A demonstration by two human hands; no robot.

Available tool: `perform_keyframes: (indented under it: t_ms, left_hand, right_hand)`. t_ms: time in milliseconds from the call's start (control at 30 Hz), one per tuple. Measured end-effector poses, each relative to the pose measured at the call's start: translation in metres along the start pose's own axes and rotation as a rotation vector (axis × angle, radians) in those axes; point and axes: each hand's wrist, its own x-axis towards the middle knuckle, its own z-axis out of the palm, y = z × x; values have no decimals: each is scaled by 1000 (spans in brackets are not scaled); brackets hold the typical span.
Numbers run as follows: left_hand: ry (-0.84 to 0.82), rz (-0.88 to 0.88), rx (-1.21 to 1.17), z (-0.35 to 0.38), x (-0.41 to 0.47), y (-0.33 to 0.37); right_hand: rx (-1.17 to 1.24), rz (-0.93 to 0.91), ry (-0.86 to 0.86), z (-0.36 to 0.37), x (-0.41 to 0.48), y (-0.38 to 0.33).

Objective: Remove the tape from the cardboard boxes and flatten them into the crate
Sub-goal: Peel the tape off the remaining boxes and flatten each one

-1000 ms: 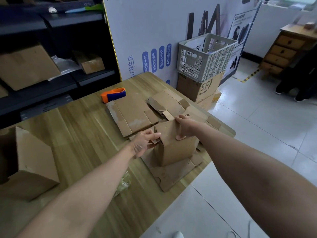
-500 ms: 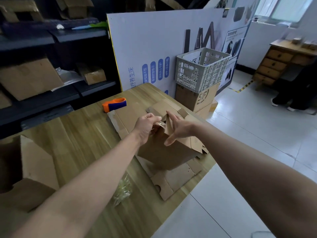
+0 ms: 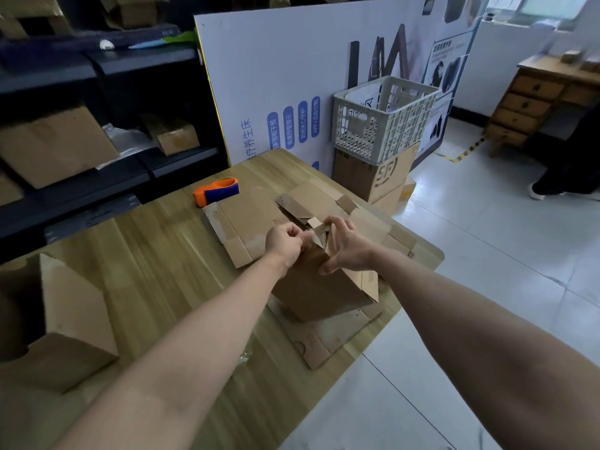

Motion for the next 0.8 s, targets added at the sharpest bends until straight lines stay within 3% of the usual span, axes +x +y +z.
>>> perform_keyframes:
  t_ms: [300, 500, 567, 700, 800]
  left_hand:
    - [80, -40, -20, 8, 5, 0]
    - [319, -154, 58, -18, 18, -11]
    - [263, -117, 158, -24, 20, -18]
    - [-19, -41, 439, 8, 11, -12]
    - [-63, 17, 747, 34, 5, -8]
  right_hand:
    - [105, -9, 21, -5, -9, 14]
    - [46, 6, 15, -14, -27, 36]
    - [-3, 46, 0, -24, -33, 50]
    - [-127, 129, -17, -38, -35, 65]
    - [-106, 161, -61, -37, -37, 72]
